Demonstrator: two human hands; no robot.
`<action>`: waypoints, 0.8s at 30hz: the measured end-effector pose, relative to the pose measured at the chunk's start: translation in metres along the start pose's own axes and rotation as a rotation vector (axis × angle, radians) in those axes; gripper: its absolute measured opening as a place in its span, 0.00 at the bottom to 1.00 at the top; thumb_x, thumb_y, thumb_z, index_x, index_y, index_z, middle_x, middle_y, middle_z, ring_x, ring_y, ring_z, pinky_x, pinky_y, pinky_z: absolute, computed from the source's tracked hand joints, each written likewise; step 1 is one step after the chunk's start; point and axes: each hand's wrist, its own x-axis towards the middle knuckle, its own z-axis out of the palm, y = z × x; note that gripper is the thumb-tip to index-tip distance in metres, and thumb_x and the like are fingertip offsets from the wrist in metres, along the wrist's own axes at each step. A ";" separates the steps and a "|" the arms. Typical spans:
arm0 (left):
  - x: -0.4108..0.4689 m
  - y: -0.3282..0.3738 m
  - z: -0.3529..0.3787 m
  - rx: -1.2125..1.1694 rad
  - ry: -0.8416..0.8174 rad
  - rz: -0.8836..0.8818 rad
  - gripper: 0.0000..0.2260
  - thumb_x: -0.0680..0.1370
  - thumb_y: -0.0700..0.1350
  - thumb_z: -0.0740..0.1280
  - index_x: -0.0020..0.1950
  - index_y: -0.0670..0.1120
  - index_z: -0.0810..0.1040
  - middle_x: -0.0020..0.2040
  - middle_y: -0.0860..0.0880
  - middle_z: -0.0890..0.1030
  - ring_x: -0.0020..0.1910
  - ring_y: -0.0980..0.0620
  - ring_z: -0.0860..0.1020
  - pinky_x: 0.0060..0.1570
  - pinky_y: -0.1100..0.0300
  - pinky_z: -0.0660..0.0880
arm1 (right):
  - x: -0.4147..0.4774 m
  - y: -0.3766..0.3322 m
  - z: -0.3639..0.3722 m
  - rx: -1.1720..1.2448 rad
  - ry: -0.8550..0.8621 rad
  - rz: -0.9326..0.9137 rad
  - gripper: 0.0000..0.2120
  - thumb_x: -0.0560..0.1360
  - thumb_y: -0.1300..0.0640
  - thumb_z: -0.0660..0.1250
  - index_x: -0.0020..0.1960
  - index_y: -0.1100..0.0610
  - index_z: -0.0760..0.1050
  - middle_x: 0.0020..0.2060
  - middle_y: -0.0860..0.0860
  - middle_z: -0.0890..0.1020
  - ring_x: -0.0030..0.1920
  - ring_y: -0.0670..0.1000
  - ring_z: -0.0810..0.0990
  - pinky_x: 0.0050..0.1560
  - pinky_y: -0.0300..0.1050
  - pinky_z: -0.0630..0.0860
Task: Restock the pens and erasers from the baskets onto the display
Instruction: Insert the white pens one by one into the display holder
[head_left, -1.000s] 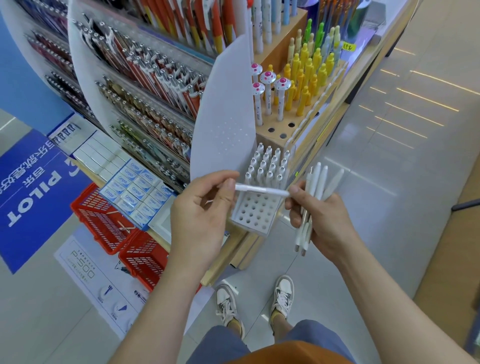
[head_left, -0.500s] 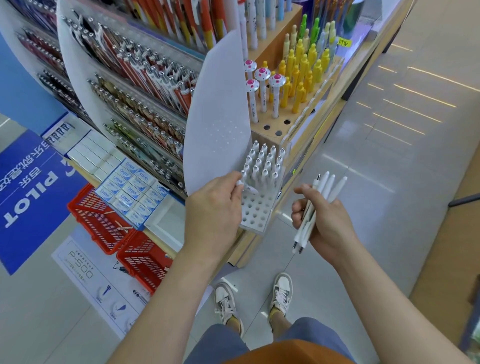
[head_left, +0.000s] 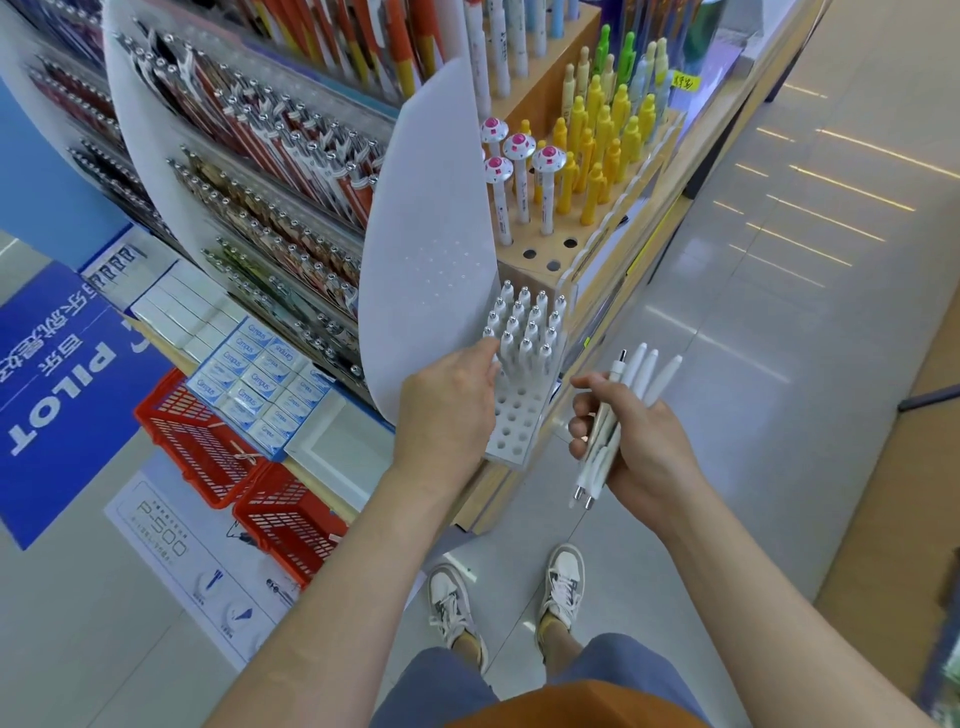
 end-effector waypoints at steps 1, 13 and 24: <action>0.000 0.000 0.004 0.018 -0.010 0.010 0.03 0.73 0.38 0.68 0.45 0.41 0.80 0.29 0.47 0.78 0.26 0.45 0.75 0.23 0.57 0.72 | 0.001 0.001 0.001 0.014 -0.002 0.009 0.06 0.78 0.61 0.63 0.51 0.63 0.75 0.30 0.53 0.72 0.29 0.51 0.71 0.27 0.43 0.70; 0.002 -0.003 0.022 0.073 -0.065 -0.071 0.07 0.72 0.40 0.71 0.49 0.44 0.81 0.29 0.47 0.79 0.27 0.44 0.77 0.26 0.59 0.70 | 0.000 0.014 0.007 0.085 -0.012 0.065 0.07 0.77 0.63 0.62 0.51 0.63 0.77 0.33 0.54 0.71 0.32 0.52 0.72 0.32 0.44 0.73; -0.036 0.051 -0.025 -0.452 -0.444 -0.468 0.09 0.74 0.59 0.68 0.44 0.54 0.81 0.36 0.56 0.81 0.36 0.60 0.77 0.38 0.64 0.74 | -0.008 -0.001 0.019 0.265 -0.166 0.063 0.09 0.72 0.54 0.68 0.50 0.56 0.82 0.34 0.50 0.72 0.35 0.49 0.71 0.47 0.48 0.69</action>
